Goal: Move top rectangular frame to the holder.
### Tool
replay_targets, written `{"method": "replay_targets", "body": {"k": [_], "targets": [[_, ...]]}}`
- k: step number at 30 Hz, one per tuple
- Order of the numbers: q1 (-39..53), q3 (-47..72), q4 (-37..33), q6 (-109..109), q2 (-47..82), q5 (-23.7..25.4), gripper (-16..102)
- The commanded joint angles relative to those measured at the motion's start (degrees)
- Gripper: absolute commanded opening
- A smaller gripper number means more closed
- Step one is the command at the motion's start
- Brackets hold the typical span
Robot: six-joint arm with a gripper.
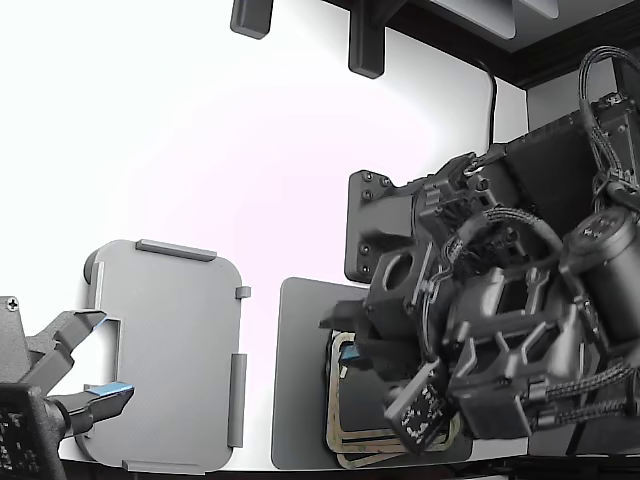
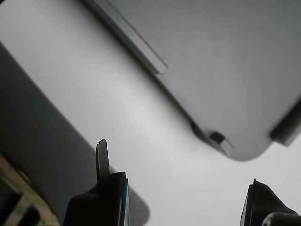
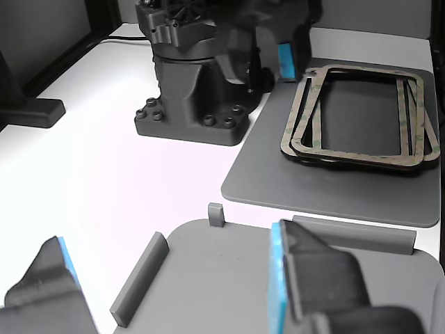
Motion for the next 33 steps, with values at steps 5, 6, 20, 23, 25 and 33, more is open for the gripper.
{"method": "replay_targets", "body": {"k": [5, 6, 20, 23, 25, 33], "targets": [[4.1, -6.8, 4.0, -9.8, -9.0, -6.0, 100], [4.8, -6.6, 3.9, -10.8, -9.5, -6.6, 100], [13.1, -1.2, -6.0, -13.4, -18.1, -8.4, 98], [13.8, -1.6, -8.0, -11.7, -21.3, -9.1, 99], [14.1, -1.8, -8.5, -11.3, -22.4, -9.8, 98], [16.4, 1.3, -10.3, -10.4, -20.3, -9.1, 89]]}}
